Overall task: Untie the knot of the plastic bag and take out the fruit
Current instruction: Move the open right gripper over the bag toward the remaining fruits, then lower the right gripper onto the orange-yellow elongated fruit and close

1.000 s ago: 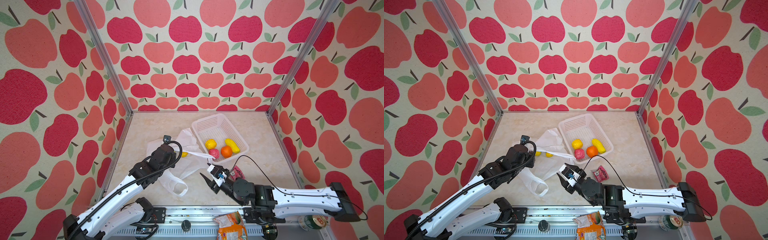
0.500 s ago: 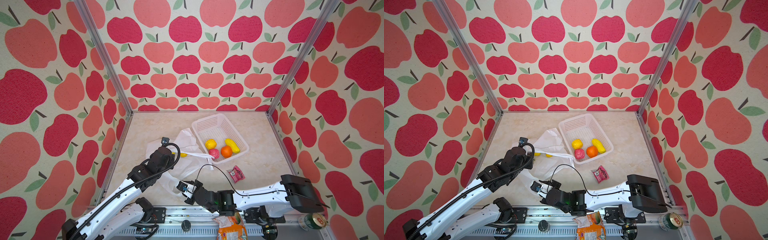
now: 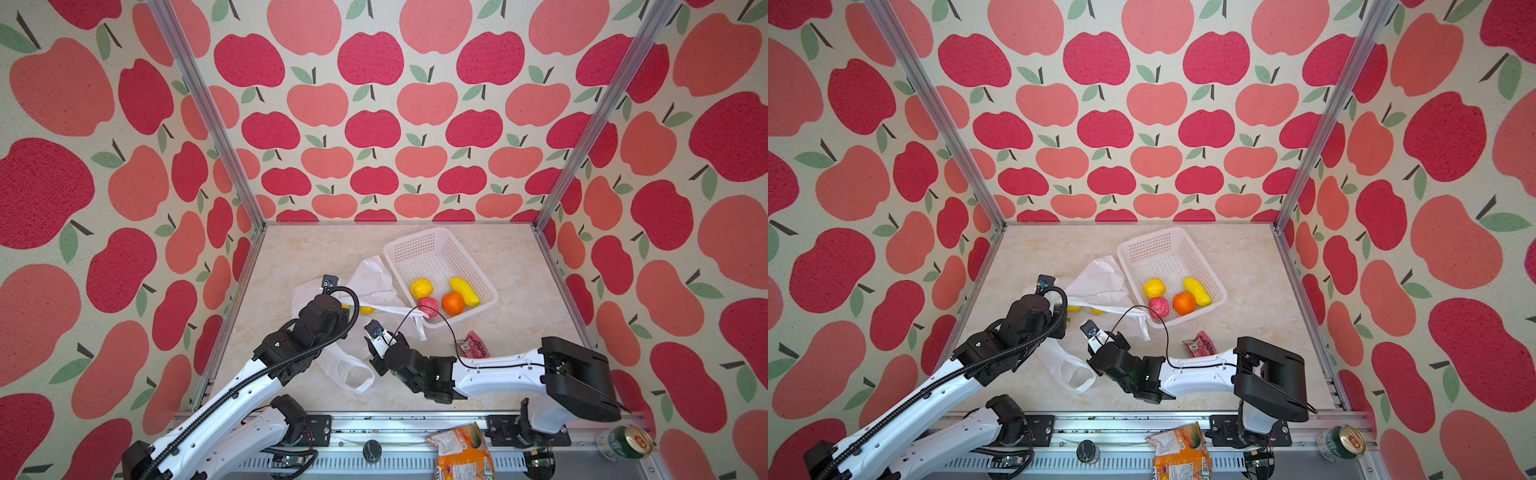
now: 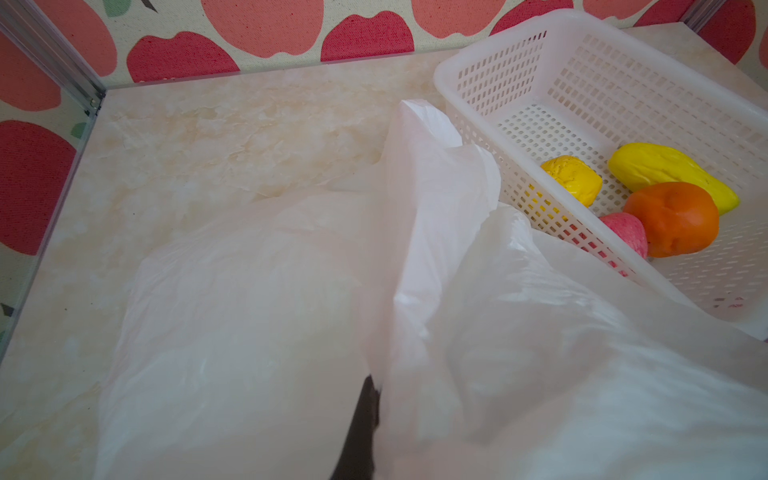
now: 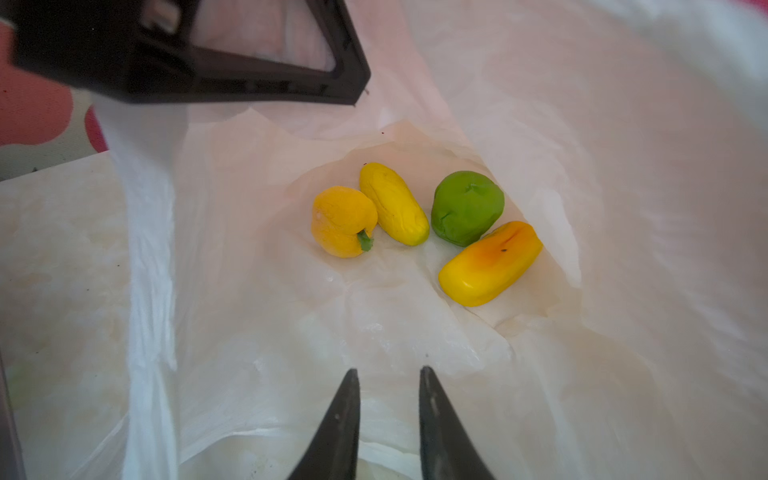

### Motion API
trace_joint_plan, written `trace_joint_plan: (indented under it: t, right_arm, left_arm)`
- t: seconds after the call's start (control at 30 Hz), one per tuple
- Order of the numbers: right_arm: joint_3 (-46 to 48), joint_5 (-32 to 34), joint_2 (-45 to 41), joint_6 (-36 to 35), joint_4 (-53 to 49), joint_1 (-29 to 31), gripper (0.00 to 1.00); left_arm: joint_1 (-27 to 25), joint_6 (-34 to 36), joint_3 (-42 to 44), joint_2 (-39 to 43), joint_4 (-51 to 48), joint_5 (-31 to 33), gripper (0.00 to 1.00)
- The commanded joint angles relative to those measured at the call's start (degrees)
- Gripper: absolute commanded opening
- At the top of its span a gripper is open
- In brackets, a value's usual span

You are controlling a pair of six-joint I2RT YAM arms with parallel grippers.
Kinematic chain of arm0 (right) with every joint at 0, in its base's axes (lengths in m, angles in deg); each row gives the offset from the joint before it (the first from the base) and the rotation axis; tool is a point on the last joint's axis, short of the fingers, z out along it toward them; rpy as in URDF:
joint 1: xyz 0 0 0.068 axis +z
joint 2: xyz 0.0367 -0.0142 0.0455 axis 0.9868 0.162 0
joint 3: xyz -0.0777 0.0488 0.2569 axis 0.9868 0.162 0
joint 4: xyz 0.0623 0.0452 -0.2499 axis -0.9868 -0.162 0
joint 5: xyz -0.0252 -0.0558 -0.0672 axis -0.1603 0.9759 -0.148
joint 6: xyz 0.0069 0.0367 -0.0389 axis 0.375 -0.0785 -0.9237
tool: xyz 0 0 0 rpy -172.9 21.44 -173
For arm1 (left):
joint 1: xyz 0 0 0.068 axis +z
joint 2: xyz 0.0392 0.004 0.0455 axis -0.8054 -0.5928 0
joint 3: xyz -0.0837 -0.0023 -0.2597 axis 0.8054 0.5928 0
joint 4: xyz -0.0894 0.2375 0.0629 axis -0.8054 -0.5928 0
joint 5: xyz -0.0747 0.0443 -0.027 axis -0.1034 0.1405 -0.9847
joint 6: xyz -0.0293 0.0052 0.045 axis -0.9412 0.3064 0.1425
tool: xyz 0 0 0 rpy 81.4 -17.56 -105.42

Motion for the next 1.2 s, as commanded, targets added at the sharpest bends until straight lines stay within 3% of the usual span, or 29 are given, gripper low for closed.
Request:
trace_joint_plan:
  t: [0.0,0.13,0.43,0.53,0.67,0.73,0.93,1.17]
  right_arm:
    - [-2.12,0.84,3.05,5.11,-3.43,-1.34,0.31]
    - [-6.66,1.39,9.97,6.23,-5.41,-1.86,0.3]
    - [-13.12,-2.29,17.86,10.69,-7.81,-6.15,0.3]
    - [-15.05,-2.84,19.83,12.84,-9.12,-8.23,0.39]
    - [-19.23,-3.1,23.51,13.65,-9.91,-10.44,0.65]
    - [-22.15,-1.44,26.1,13.15,-10.57,-11.05,0.72]
    - [-29.66,5.4,32.06,13.56,-14.13,-11.89,0.83]
    - [-33.73,12.32,36.53,13.82,-13.16,-14.95,0.84]
  left_arm:
    - [0.25,0.95,0.29,0.35,0.44,-0.21,0.0]
    - [0.75,-1.4,-2.45,-2.34,-0.11,3.49,0.0]
    - [-2.26,-1.5,-6.34,-7.95,2.27,2.25,0.0]
    - [-2.42,-1.59,-5.23,-6.39,2.5,2.17,0.0]
    - [-2.5,-0.71,-3.06,-2.93,3.65,0.52,0.0]
    - [-2.55,-0.42,-2.15,-1.32,3.87,0.4,0.0]
    - [-2.49,0.78,-0.22,1.43,5.29,-0.66,0.0]
    - [-2.49,1.88,-0.55,0.19,5.94,-1.86,0.0]
